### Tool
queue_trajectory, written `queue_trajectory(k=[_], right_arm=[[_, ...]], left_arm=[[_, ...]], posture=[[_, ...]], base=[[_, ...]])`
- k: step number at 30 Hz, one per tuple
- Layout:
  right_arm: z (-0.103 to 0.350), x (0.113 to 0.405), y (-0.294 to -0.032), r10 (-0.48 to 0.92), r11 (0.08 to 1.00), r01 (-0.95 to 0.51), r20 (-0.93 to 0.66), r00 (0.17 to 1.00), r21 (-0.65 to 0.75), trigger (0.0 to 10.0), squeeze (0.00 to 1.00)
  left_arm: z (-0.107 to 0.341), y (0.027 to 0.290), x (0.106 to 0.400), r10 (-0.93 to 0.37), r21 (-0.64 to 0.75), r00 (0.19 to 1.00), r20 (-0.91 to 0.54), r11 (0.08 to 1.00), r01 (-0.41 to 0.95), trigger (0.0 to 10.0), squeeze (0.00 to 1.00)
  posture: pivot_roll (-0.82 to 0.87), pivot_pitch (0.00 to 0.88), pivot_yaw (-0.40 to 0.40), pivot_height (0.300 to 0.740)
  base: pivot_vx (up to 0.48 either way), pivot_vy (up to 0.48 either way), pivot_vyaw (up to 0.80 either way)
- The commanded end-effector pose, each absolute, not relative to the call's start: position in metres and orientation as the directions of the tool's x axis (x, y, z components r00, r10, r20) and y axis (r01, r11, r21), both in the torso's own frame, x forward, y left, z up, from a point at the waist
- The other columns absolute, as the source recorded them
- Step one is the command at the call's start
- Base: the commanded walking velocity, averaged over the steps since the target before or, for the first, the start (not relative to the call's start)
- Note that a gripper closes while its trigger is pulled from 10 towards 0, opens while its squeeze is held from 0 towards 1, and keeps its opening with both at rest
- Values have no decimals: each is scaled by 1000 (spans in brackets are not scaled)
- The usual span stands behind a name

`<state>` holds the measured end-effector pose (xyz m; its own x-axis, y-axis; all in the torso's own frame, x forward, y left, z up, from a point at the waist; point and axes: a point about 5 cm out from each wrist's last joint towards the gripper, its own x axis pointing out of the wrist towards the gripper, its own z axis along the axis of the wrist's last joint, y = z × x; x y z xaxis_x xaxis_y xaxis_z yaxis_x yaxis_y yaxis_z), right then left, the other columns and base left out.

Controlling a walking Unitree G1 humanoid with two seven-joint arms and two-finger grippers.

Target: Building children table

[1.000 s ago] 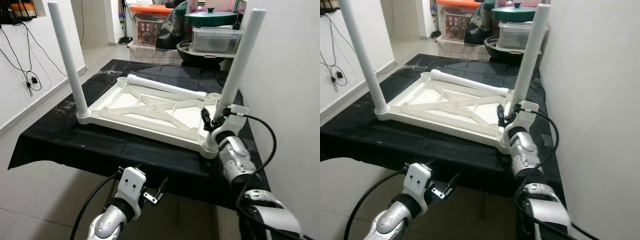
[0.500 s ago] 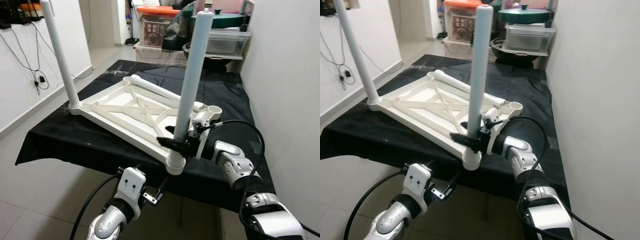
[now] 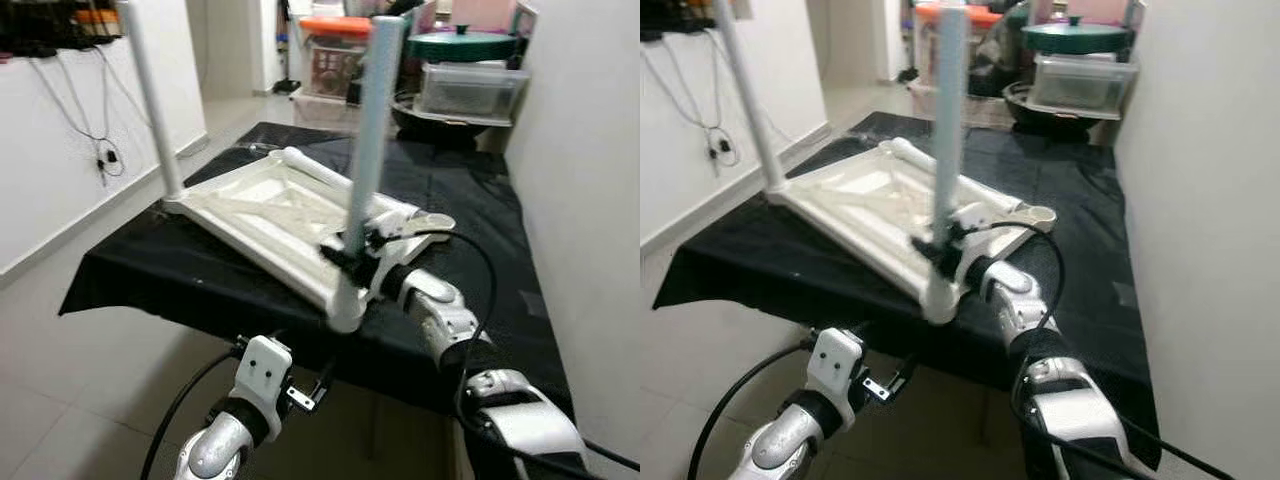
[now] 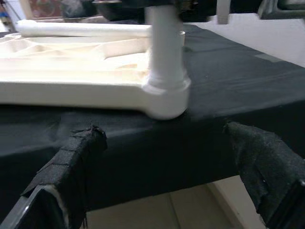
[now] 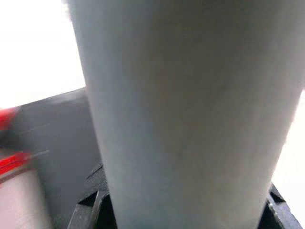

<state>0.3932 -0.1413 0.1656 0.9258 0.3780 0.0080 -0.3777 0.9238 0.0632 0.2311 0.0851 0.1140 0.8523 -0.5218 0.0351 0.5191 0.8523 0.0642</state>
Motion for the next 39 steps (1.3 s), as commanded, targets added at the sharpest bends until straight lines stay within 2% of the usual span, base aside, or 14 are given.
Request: queue_trajectory(k=[1,2,5,7,13,14,18,19,25,26,34,36,37,39], right_arm=[[158,395,-177,84,992,-78,-53,995,101,0,0],[152,391,-198,-141,985,147,-80,987,86,0,0],[152,391,-198,-141,985,147,-80,987,86,0,0],[146,380,-219,-437,892,445,-97,894,84,0,0],[134,370,-206,-627,746,648,-165,762,153,0,0],[135,371,-201,-616,753,638,-168,769,162,5725,0],[136,373,-195,-620,750,642,-168,766,161,5725,0],[139,375,-186,-570,794,584,-128,812,166,10000,1000],[150,379,-179,-483,856,478,-25,875,197,10000,1000],[155,381,-175,-414,886,401,6,910,234,10000,0],[179,395,-167,63,954,-97,127,990,282,10000,0],[180,395,-163,218,936,-244,126,968,252,10000,0],[177,392,-156,446,864,-458,101,889,208,10000,0],[175,389,-152,524,825,-531,88,847,194,10000,0]], left_arm=[[110,86,230,-525,61,851,16,850,523,10000,0],[110,86,230,-527,61,850,16,849,525,10000,0],[110,86,230,-527,61,850,16,849,525,10000,0],[110,86,231,-527,61,849,15,848,526,10000,0],[111,86,232,-524,64,851,17,850,522,10000,0],[111,86,232,-524,64,852,17,851,522,10000,0],[111,86,232,-524,63,852,18,851,522,10000,0],[111,86,232,-524,63,851,17,850,522,10000,0],[111,86,232,-524,61,852,17,851,522,10000,0],[111,86,232,-523,60,852,18,851,522,10000,0],[111,86,233,-524,60,852,18,851,522,10000,0],[111,86,233,-524,60,851,18,851,522,10000,0],[111,86,233,-524,61,851,18,850,523,10000,0],[111,86,233,-524,62,851,18,851,522,10000,0]], posture=[[211,0,-53,740],[211,0,-53,740],[211,0,-53,740],[211,0,-52,740],[215,0,-56,740],[214,0,-57,740],[214,0,-57,740],[210,0,-53,740],[211,0,-57,740],[210,0,-57,740],[206,0,-51,740],[209,0,-55,740],[210,0,-53,740],[210,0,-53,740]], base=[[0,0,0],[0,0,0],[0,0,0],[0,0,0],[0,0,0],[0,0,0],[0,0,0],[0,0,0],[0,0,0],[0,0,0],[0,0,0],[0,0,0],[0,0,0],[0,0,0]])
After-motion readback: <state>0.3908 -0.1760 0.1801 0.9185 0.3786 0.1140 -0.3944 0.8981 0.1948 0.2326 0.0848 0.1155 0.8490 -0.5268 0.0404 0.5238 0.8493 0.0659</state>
